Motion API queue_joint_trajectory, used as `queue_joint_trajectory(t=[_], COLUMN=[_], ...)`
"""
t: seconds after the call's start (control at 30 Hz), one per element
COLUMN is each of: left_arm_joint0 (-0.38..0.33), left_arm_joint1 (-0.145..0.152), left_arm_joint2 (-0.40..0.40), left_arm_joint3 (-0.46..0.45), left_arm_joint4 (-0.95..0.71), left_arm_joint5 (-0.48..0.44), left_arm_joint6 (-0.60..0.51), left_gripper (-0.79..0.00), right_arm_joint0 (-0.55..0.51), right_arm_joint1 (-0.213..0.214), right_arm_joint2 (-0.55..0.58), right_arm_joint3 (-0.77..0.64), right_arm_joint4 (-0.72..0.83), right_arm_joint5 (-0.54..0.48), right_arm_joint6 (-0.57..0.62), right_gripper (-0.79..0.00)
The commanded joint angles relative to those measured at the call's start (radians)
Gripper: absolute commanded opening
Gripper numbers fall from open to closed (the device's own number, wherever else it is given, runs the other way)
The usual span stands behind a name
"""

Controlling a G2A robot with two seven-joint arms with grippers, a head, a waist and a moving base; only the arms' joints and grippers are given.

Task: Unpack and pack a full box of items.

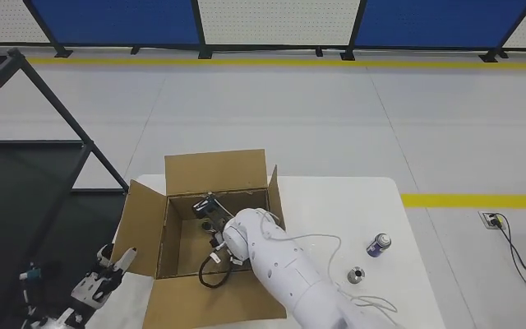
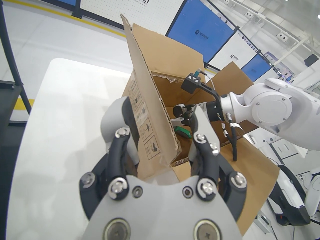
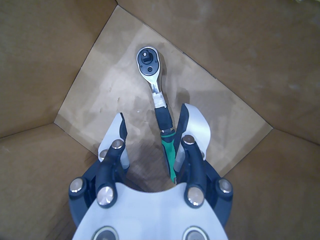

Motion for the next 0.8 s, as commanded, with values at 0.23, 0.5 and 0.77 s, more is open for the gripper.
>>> queue_joint_trajectory(t=[0.23, 0.5, 0.77], left_arm_joint0=[0.019, 0.045, 0.069], left_arm_joint1=[0.004, 0.006, 0.007], left_arm_joint2=[-0.026, -0.041, -0.045], left_arm_joint3=[-0.03, -0.035, -0.034], left_arm_joint4=[-0.098, -0.127, -0.156], left_arm_joint5=[0.016, 0.005, -0.006], left_arm_joint6=[-0.066, -0.083, -0.102], left_gripper=[-0.785, -0.785, -0.785], right_arm_joint0=[0.005, 0.009, -0.012], right_arm_joint1=[0.0, -0.001, -0.005], right_arm_joint2=[0.003, -0.012, -0.035], right_arm_joint3=[0.007, 0.003, -0.019], right_arm_joint4=[-0.013, -0.056, -0.101], right_arm_joint5=[-0.019, -0.045, -0.056], right_arm_joint6=[0.016, 0.068, 0.105], right_gripper=[-0.326, -0.296, -0.394])
